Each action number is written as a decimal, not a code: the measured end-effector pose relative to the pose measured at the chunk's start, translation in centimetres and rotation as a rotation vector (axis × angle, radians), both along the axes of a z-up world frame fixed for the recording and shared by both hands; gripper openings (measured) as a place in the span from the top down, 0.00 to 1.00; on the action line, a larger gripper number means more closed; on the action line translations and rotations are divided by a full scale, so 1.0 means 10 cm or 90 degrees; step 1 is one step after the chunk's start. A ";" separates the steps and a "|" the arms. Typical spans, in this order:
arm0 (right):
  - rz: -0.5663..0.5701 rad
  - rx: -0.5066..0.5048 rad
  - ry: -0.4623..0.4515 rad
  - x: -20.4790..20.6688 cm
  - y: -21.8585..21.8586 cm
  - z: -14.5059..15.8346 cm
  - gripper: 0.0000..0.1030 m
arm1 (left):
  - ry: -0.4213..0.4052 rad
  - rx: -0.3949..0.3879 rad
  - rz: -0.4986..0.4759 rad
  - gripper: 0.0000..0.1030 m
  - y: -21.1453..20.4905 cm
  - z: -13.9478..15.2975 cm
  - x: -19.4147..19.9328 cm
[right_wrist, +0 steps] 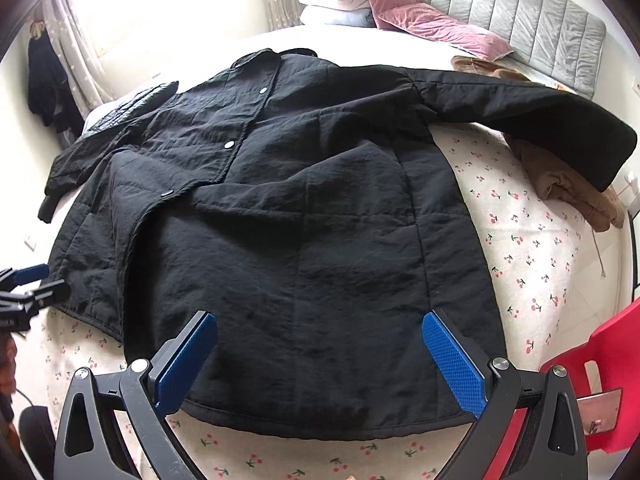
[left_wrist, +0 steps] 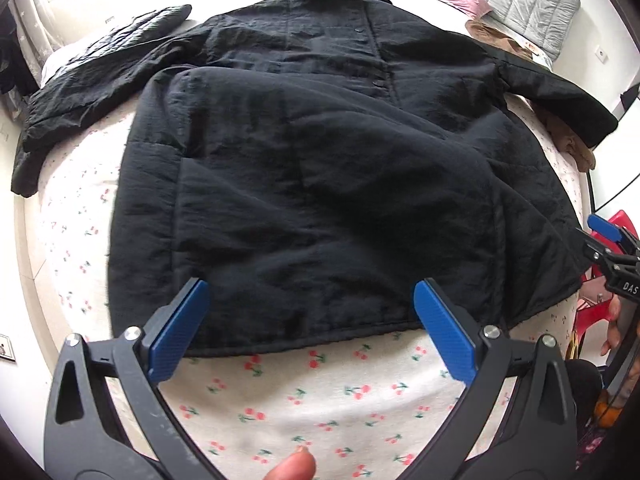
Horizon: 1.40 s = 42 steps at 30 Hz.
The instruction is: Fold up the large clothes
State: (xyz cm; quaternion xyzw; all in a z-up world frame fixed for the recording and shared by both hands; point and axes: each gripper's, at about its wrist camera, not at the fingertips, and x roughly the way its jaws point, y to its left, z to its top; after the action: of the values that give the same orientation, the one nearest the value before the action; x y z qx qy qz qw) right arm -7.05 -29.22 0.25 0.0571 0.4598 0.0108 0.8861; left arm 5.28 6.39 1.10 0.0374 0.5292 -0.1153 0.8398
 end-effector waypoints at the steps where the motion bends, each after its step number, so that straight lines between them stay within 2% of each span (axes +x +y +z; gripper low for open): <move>1: 0.004 0.008 0.008 0.02 -0.10 -0.01 0.00 | -0.002 0.000 0.014 0.01 0.15 0.02 0.08; 3: 0.000 0.014 0.026 0.06 -0.35 -0.06 0.00 | -0.013 -0.002 0.052 0.01 0.50 0.05 0.25; 5: -0.013 0.016 0.046 0.09 -0.63 -0.13 0.00 | -0.009 -0.040 0.072 0.01 0.86 0.00 0.42; 8: -0.039 0.048 0.058 0.12 -1.06 -0.26 0.00 | 0.037 -0.110 0.085 0.03 1.20 -0.26 0.65; 9: -0.051 0.068 0.062 0.12 -1.18 -0.32 0.00 | 0.054 -0.135 0.088 0.06 1.26 -0.35 0.69; 11: -0.073 0.112 0.073 0.10 -1.39 -0.44 0.00 | 0.110 -0.216 0.081 0.21 1.33 -0.56 0.70; 12: -0.079 0.131 0.075 0.09 -1.45 -0.49 0.00 | 0.126 -0.242 0.074 0.23 1.32 -0.62 0.67; 13: -0.082 0.161 0.078 0.07 -1.52 -0.57 0.00 | 0.125 -0.254 0.060 0.25 1.29 -0.64 0.63; 15: -0.078 0.220 0.083 0.03 -1.59 -0.73 0.01 | 0.116 -0.250 0.028 0.33 1.19 -0.63 0.51; 17: -0.082 0.227 0.057 -0.04 -1.58 -0.75 0.03 | 0.130 -0.256 0.019 0.51 1.13 -0.63 0.42; 18: -0.074 0.241 0.046 -0.08 -1.56 -0.74 0.12 | 0.135 -0.251 0.018 0.57 1.10 -0.63 0.37; 19: -0.061 0.267 0.043 -0.11 -1.54 -0.74 0.32 | 0.138 -0.247 0.020 0.67 1.08 -0.63 0.35; 20: -0.034 0.322 0.045 -0.13 -1.50 -0.75 0.44 | 0.141 -0.246 0.026 0.73 1.07 -0.60 0.31; 21: -0.014 0.350 0.052 -0.15 -1.45 -0.77 0.63 | 0.141 -0.252 0.033 0.78 1.07 -0.54 0.26; 22: -0.005 0.335 0.053 -0.16 -1.38 -0.75 0.81 | 0.135 -0.260 0.039 0.84 1.08 -0.45 0.20; 24: -0.001 0.289 0.045 -0.19 -1.30 -0.68 0.88 | 0.115 -0.279 0.044 0.88 1.09 -0.22 0.08; 25: -0.003 0.285 0.031 -0.23 -1.30 -0.57 0.90 | 0.098 -0.297 0.046 0.88 1.13 -0.03 -0.02; 28: -0.008 0.272 -0.034 -0.40 -1.40 -0.11 0.91 | 0.039 -0.329 0.049 0.89 1.29 0.49 -0.22; 30: -0.008 0.256 -0.057 -0.51 -1.45 0.18 0.92 | 0.022 -0.343 0.034 0.89 1.35 0.78 -0.47; 33: -0.014 0.219 -0.073 -0.71 -1.51 0.46 0.93 | 0.021 -0.312 0.011 0.89 1.33 0.94 -0.80; 36: -0.010 0.233 -0.047 -0.83 -1.61 0.45 0.93 | 0.043 -0.264 -0.003 0.88 1.29 0.91 -1.06; 38: -0.012 0.220 -0.002 -0.82 -1.64 0.29 0.89 | 0.079 -0.205 -0.003 0.81 1.27 0.64 -1.14; 40: -0.022 0.193 0.049 -0.76 -1.63 0.08 0.80 | 0.114 -0.131 0.011 0.72 1.31 0.34 -1.19; 42: -0.046 0.164 0.082 -0.74 -1.66 -0.10 0.72 | 0.112 -0.067 0.052 0.70 1.38 0.24 -1.13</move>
State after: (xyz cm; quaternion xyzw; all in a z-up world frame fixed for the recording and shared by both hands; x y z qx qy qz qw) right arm -14.50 -45.84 -0.78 0.1877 0.5080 0.0338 0.8400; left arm -6.06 20.15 3.47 -0.0389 0.5952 -0.1115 0.7949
